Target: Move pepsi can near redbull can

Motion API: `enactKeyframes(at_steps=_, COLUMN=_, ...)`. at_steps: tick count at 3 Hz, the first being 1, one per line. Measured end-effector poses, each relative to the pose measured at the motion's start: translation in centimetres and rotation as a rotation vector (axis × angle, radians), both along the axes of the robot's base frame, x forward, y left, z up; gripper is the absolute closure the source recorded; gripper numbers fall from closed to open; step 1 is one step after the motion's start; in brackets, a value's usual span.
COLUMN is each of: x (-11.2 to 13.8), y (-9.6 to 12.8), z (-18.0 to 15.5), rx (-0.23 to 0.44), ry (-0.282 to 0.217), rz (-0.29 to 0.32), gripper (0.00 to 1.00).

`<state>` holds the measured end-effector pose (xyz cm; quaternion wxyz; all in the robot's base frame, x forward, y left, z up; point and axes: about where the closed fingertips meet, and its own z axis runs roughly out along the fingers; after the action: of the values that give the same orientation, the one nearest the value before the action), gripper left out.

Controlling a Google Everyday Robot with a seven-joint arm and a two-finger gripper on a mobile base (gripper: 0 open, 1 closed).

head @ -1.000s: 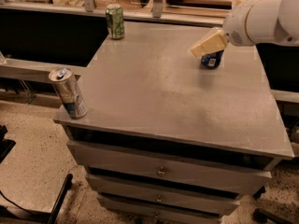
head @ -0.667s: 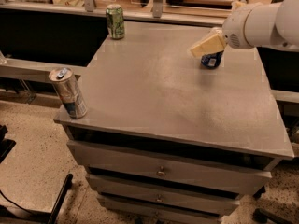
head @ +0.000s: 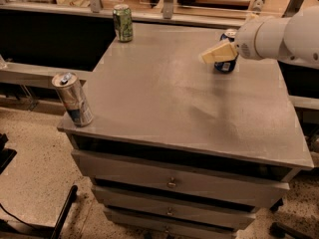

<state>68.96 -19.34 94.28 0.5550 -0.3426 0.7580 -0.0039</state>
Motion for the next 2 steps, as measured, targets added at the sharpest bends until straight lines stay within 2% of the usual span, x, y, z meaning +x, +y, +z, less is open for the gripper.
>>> enactKeyframes(at_steps=1, x=1.1, y=-0.4, z=-1.6, rx=0.039, ry=0.01, rz=-0.029, gripper=0.0)
enactKeyframes(at_steps=2, x=2.0, y=-1.1, z=-2.8, rx=0.105, ry=0.017, rz=-0.059, gripper=0.0)
